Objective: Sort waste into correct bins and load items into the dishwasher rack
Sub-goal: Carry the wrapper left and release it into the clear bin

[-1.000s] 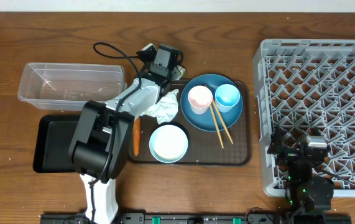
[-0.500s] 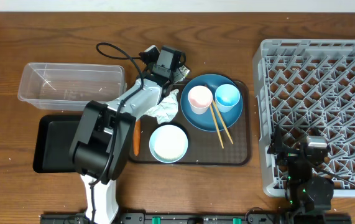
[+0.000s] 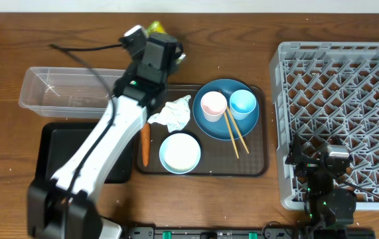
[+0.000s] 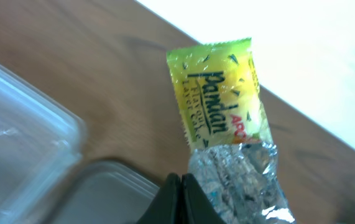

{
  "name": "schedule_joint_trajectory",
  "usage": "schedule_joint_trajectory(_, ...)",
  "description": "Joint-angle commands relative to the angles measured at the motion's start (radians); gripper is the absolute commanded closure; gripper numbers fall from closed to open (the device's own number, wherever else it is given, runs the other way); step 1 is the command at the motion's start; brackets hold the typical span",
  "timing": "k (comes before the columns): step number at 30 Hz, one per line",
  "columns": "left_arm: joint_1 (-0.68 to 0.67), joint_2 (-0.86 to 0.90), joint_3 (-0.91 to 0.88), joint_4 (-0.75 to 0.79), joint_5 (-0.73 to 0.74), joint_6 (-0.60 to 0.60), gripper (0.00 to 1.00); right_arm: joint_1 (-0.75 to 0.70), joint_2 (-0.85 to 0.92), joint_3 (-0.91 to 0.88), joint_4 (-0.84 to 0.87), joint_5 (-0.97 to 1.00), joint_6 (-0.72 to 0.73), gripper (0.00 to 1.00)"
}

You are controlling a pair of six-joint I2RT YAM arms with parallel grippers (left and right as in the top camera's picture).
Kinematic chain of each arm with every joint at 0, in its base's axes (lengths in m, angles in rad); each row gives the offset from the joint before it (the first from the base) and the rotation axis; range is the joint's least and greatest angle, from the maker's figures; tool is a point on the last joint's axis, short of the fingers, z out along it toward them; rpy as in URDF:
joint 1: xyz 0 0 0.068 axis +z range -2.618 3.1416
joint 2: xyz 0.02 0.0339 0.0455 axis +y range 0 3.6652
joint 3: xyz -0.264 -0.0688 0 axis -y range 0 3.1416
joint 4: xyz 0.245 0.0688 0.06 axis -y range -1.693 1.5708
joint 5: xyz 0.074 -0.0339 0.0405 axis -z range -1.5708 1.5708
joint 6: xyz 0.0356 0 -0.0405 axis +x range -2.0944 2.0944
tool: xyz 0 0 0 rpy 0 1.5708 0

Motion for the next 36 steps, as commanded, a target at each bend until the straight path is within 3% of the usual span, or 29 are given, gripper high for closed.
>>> schedule_joint_trajectory(1,0.019,-0.046,0.007,-0.119,-0.172,0.018,0.94,-0.002,-0.004,-0.004,-0.001,-0.001,0.006,0.01)
schedule_joint_trajectory(8,0.061,-0.040,0.005,-0.336,-0.271,-0.003,0.94,-0.002,-0.004,-0.004,-0.001,-0.001,0.006,0.01)
schedule_joint_trajectory(16,0.174,-0.023,0.002,-0.493,-0.327,-0.242,0.94,-0.002,-0.004,-0.004,-0.001,-0.001,0.006,0.01)
schedule_joint_trajectory(22,0.238,-0.023,-0.031,-0.494,-0.325,-0.319,0.94,-0.002,-0.004,-0.004,-0.001,-0.001,0.006,0.01)
schedule_joint_trajectory(36,0.293,-0.012,-0.044,-0.394,-0.325,-0.323,0.89,-0.002,-0.004,-0.004,-0.001,-0.001,0.006,0.01)
